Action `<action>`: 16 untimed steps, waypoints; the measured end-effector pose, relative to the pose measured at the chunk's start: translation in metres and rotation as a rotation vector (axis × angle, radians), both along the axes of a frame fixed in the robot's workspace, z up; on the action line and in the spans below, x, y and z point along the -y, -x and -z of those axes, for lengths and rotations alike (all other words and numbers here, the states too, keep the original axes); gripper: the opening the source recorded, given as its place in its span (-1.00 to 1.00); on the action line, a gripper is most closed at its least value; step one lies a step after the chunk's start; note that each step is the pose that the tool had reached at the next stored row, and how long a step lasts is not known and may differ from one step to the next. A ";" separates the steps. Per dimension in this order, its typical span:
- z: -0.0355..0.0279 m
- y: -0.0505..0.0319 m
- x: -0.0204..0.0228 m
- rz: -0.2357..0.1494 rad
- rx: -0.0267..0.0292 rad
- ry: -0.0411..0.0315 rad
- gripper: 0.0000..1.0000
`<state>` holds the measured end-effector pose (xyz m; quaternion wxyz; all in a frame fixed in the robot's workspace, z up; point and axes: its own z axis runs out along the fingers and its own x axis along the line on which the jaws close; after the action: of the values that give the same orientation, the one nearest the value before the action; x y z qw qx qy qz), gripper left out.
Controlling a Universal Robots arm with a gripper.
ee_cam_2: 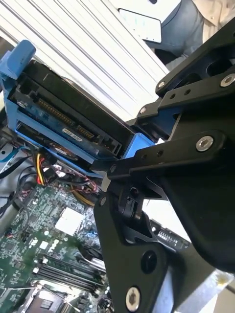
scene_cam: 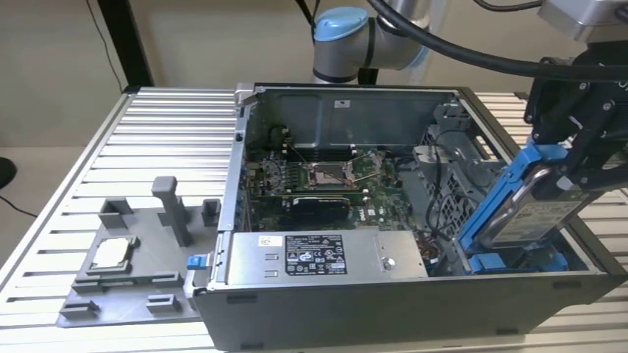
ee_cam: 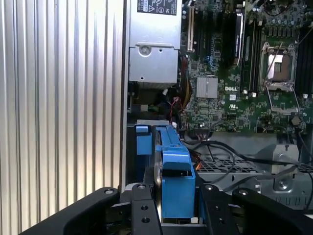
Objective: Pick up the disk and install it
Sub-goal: 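Pick up the disk, then insert the disk into the insertion slot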
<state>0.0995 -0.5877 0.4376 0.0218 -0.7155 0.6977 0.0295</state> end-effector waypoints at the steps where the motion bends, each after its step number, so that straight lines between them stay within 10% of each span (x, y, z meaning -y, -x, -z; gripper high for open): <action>1: 0.0010 -0.0003 0.0000 0.000 0.0000 0.0002 -1.00; 16: 0.0231 -0.0030 0.0009 0.000 0.0000 0.0003 -1.00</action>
<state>0.1025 -0.5885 0.4145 0.0217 -0.7155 0.6976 0.0294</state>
